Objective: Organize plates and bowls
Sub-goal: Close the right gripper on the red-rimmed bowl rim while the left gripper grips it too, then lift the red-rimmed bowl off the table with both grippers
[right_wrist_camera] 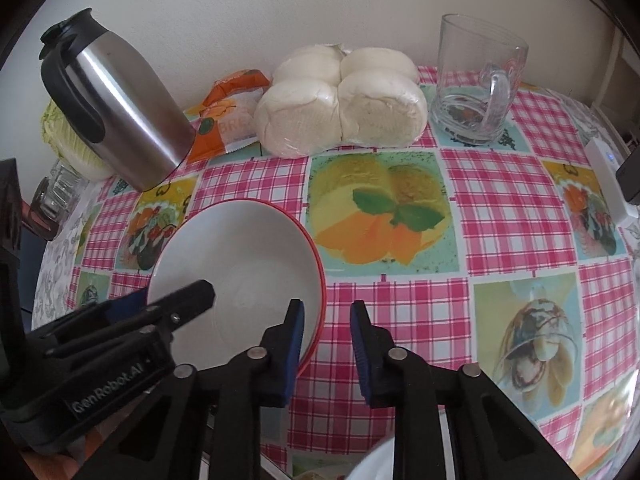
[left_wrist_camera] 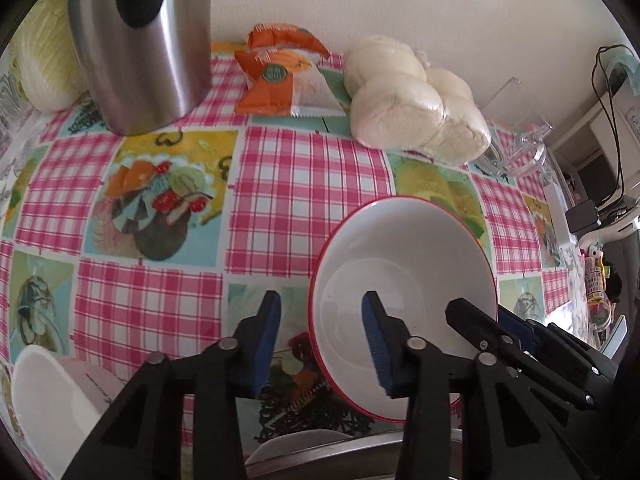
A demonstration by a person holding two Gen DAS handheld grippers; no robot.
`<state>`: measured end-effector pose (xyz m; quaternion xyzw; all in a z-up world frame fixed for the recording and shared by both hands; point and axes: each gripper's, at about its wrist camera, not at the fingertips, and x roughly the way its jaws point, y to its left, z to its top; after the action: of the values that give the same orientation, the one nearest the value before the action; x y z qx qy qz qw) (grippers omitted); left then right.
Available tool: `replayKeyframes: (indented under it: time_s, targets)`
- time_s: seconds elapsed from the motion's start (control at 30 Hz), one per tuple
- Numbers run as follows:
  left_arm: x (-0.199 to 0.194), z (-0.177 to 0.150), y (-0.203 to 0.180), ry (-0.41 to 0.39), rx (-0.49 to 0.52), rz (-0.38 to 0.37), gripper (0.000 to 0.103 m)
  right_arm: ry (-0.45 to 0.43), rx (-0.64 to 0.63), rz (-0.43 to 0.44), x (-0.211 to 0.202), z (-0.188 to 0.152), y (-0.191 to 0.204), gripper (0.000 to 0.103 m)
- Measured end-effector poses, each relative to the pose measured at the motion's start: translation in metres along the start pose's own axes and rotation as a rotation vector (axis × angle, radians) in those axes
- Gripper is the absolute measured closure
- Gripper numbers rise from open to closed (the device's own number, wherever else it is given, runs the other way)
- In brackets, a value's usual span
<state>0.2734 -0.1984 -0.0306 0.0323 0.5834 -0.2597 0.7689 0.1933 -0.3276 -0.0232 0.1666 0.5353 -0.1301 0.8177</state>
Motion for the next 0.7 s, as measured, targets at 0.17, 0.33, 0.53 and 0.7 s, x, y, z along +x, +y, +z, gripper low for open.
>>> replayKeyframes:
  time_s: [0.17,0.33,0.53,0.7]
  targets:
    - [0.013,-0.003,-0.001,0.038,0.003,0.01,0.071,0.031,-0.011,0.015,0.013,-0.001,0.006,0.082]
    - [0.017,-0.004,0.004,0.062,-0.011,-0.022,0.087,0.054,-0.029,0.01,0.019,-0.002,0.012,0.082]
    - [0.007,-0.006,-0.009,0.01,0.036,-0.031,0.089,0.011,0.0,0.0,0.011,-0.003,0.006,0.088]
    - [-0.008,-0.001,-0.031,-0.056,0.087,-0.045,0.089,-0.046,0.01,-0.002,-0.011,0.002,-0.006,0.089]
